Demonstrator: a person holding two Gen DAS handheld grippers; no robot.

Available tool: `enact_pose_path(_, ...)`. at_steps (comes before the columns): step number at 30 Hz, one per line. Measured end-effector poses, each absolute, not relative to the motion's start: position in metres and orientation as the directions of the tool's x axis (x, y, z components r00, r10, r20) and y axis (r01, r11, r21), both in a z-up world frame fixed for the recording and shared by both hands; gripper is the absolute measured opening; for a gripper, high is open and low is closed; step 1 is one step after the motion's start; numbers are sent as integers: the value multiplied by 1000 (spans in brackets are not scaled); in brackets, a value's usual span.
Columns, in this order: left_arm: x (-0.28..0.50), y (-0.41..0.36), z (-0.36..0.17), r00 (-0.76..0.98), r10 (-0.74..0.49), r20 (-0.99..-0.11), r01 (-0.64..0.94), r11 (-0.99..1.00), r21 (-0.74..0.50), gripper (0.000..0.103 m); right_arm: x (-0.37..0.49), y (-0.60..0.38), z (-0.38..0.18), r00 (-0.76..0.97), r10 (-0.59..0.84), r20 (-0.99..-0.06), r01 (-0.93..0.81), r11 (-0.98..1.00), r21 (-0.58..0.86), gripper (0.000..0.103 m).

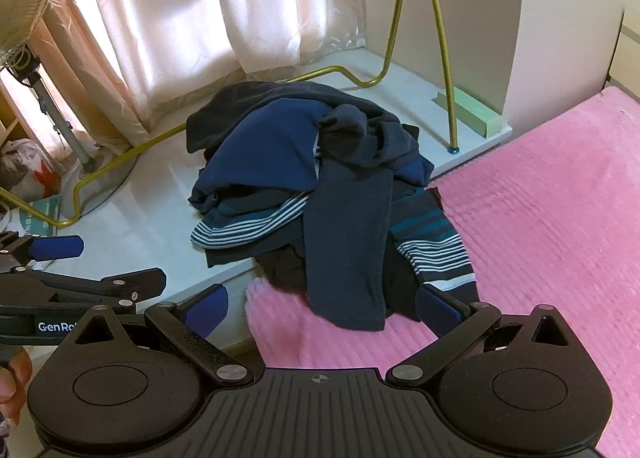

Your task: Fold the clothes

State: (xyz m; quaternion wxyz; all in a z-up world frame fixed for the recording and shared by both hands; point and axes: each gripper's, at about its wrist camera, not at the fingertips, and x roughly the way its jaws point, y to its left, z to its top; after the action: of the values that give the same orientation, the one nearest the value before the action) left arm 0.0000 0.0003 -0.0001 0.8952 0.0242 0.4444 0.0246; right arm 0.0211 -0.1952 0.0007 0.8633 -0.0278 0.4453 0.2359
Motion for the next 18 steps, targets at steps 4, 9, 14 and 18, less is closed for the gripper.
enact_pose_path(4,0,2,-1,597,51,-801,-19,999,50,101,20,-198,-1,492,373,-787,-430,890,153,102)
enact_pose_path(9,0,4,-2,587,33,-809,-14,999,30,101,17,-192,-1,492,368,-789,-426,892,150,102)
enact_pose_path(14,0,5,-3,581,19,-814,-9,1000,17,101,20,-190,-2,494,365,-789,-421,895,150,102)
enact_pose_path(18,1,2,-4,580,17,-814,-3,1000,18,101,16,-196,-2,496,366,-787,-417,896,154,102)
